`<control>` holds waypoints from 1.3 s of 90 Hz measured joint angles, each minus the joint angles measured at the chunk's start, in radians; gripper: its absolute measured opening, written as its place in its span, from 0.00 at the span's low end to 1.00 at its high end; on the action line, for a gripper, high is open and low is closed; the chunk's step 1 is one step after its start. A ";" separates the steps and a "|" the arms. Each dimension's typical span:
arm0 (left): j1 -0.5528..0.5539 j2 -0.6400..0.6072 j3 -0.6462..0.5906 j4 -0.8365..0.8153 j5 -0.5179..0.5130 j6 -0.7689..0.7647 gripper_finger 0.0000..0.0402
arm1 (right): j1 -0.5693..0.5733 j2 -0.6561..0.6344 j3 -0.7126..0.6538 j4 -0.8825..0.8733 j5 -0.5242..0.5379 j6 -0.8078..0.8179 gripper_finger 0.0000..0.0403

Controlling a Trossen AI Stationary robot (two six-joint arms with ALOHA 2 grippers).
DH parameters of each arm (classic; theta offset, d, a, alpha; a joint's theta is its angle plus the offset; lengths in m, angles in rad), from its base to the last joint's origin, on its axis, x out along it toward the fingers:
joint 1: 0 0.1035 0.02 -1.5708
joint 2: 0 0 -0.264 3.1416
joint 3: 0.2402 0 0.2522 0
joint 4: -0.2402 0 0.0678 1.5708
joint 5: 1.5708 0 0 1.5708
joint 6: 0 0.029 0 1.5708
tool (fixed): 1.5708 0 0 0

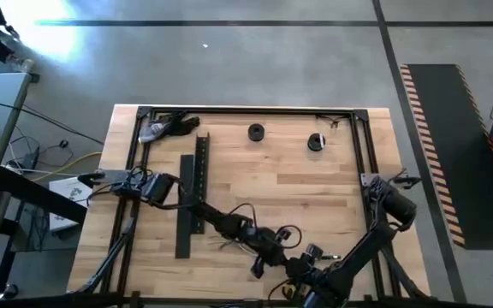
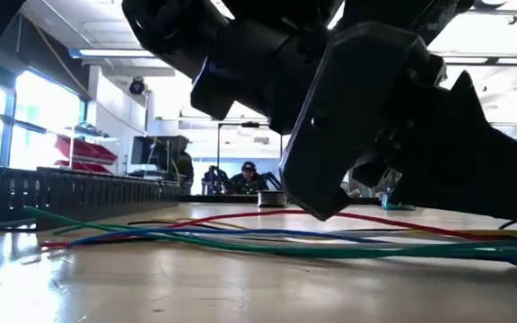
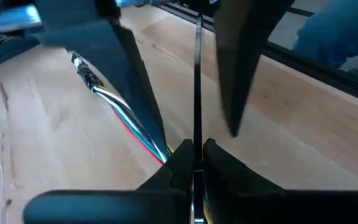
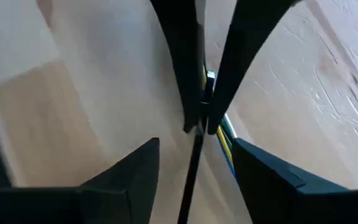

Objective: Ziptie cables
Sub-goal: Wrap the black zip tie on the cable

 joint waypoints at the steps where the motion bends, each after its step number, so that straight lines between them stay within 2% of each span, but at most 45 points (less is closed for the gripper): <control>1: 0.000 0.000 0.000 0.000 0.000 0.000 0.02 | 0.000 0.000 0.000 -0.003 0.000 0.000 0.38; 23: 0.001 -0.004 0.000 -0.006 0.003 -0.001 0.02 | 0.000 -0.001 0.001 -0.027 -0.009 0.009 0.06; 28: 0.003 -0.010 0.000 -0.006 0.004 -0.005 0.02 | 0.000 -0.001 0.001 -0.028 -0.016 0.012 0.02; 42: 0.012 -0.047 0.000 -0.071 0.002 -0.035 0.07 | -0.002 -0.001 0.001 -0.030 -0.018 0.044 0.01; 58: 0.023 -0.084 0.001 -0.169 0.007 -0.012 0.25 | 0.001 -0.002 0.001 -0.035 -0.043 0.065 0.00; 77: 0.022 -0.077 0.001 -0.152 0.009 -0.009 0.40 | 0.000 -0.002 0.001 -0.035 -0.042 0.065 0.00; 89: 0.022 -0.064 0.001 -0.100 0.012 -0.009 0.41 | 0.000 -0.002 0.001 -0.034 -0.041 0.059 0.00; 117: 0.023 -0.026 0.000 -0.071 0.021 -0.029 0.34 | 0.000 -0.002 0.001 -0.024 -0.022 0.058 0.00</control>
